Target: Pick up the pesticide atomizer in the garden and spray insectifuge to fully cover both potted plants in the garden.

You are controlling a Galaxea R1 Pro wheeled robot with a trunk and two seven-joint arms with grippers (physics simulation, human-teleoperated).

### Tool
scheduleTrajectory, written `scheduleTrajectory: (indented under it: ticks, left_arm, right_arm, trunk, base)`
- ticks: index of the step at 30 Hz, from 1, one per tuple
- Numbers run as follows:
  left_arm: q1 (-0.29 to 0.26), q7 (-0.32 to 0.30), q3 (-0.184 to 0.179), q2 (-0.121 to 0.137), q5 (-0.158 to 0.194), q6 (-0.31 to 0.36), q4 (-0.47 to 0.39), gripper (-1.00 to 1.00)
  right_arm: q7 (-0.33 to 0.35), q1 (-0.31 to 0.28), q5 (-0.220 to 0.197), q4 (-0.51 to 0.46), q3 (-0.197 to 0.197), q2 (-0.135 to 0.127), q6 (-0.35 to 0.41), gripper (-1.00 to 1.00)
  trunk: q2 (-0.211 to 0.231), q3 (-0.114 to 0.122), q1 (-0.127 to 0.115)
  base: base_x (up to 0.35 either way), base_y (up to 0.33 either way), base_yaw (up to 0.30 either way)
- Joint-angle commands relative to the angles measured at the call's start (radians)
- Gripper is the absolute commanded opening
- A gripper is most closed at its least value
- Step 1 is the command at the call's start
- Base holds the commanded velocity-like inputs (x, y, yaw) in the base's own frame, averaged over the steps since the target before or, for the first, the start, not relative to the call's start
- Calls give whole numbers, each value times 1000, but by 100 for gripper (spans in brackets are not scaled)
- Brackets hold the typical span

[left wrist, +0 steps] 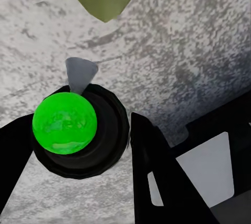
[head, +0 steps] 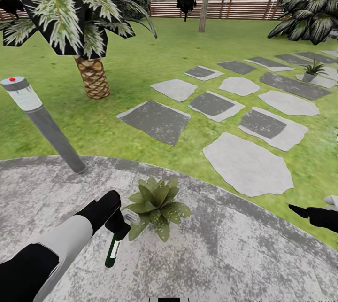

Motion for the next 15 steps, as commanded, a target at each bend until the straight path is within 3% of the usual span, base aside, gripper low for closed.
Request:
scheduleTrajectory:
  ticks: [1, 9, 15]
  left_arm:
    - [0, -10, -3, 1, -10, 2, -2, -100]
    - [15, -10, -3, 2, -10, 0, -2, -100]
    - [25, -10, -2, 19, -9, -1, -2, -100]
  right_arm:
    - [10, -1, 9, -1, -1, 0, 5, 100]
    - [10, -1, 10, -1, -1, 0, 5, 100]
    - [10, -1, 9, -2, -1, 0, 5, 100]
  trunk:
    - [0, -1, 0]
    - [0, -1, 0]
    - [0, -1, 0]
  base:
    - [0, 17, -77]
    - [0, 3, -15]
    - [0, 49, -1]
